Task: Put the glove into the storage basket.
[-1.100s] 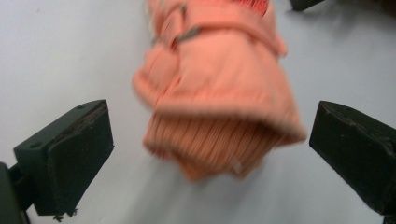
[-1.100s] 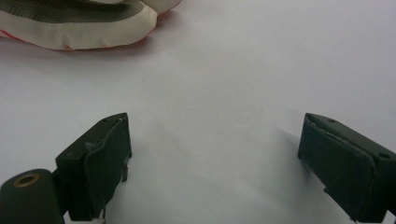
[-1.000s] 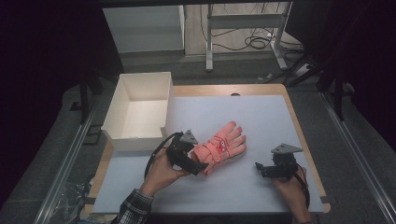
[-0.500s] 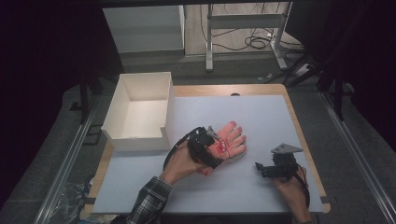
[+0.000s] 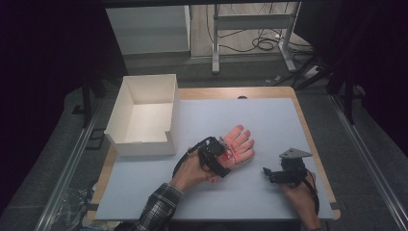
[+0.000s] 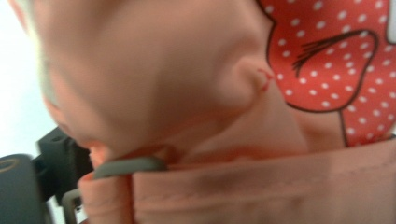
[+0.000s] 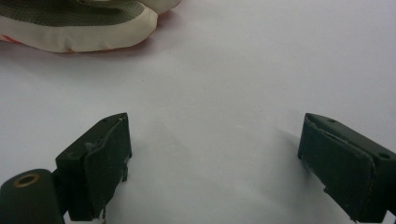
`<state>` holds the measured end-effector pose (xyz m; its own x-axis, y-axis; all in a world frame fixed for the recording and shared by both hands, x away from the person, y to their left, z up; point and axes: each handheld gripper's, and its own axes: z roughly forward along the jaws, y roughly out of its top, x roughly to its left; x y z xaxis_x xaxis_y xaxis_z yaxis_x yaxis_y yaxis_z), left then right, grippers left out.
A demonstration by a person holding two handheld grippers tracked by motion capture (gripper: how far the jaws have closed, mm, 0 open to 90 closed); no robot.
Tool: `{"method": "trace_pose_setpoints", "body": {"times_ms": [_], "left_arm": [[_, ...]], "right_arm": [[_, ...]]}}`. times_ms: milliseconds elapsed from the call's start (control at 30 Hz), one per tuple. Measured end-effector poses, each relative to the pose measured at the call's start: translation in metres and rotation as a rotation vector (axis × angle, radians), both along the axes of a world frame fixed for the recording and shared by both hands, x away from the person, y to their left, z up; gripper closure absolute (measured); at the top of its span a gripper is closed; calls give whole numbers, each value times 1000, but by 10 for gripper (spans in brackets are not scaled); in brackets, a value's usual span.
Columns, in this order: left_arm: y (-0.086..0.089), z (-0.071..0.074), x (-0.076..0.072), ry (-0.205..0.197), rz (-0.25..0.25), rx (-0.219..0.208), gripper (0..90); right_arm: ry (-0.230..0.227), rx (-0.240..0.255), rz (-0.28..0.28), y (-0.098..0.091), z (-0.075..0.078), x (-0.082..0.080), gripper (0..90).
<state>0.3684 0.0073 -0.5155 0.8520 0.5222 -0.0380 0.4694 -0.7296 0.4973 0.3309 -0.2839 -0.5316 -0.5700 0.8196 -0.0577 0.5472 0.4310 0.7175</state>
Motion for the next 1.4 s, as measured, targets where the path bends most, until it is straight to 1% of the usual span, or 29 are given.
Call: {"method": "trace_pose_setpoints", "body": {"times_ms": [33, 100, 133, 200, 333, 400, 467, 600, 667, 767, 933, 1133, 1233, 1400], "left_arm": [[-1, -1, 0, -4, 0, 1, 89], [-3, -1, -2, -15, -1, 19, 132], [-4, 0, -4, -15, -2, 26, 163], [-5, 2, -4, -10, -2, 30, 256], [-2, 5, -4, 9, 2, 6, 389], [0, 6, -4, 12, 10, -9, 441], [2, 7, -4, 18, 13, -21, 471], [6, 9, -2, 29, 19, -50, 493], [7, 9, -2, 32, 20, -57, 496], [7, 12, -1, 38, 20, -54, 496], [7, 14, -2, 32, 20, -53, 496], [7, 18, -1, 43, 23, -61, 496], [8, 22, -1, 41, 29, -69, 495], [10, 29, 0, 31, 32, -70, 493]], "right_arm": [[0, 0, 0, 0, 0, 0, 99], [-1, 1, 0, 0, 0, 0, 99], [0, 0, 0, 0, 0, 0, 99], [-1, -1, 1, 0, 0, 0, 99], [-1, -1, 0, 0, 0, 0, 99], [-1, -1, 0, 0, 0, 0, 99], [-1, 1, 0, 0, 0, 0, 99], [-1, 1, 0, 0, 0, 0, 99], [0, 0, 0, 0, 0, 0, 99], [-1, 1, 0, 0, 0, 0, 99], [-1, 1, 0, 0, 0, 0, 99], [-1, 0, 1, 0, 0, 0, 99], [-1, 0, 1, 0, 0, 0, 99], [-2, 0, 1, 0, 0, 0, 99]]}}
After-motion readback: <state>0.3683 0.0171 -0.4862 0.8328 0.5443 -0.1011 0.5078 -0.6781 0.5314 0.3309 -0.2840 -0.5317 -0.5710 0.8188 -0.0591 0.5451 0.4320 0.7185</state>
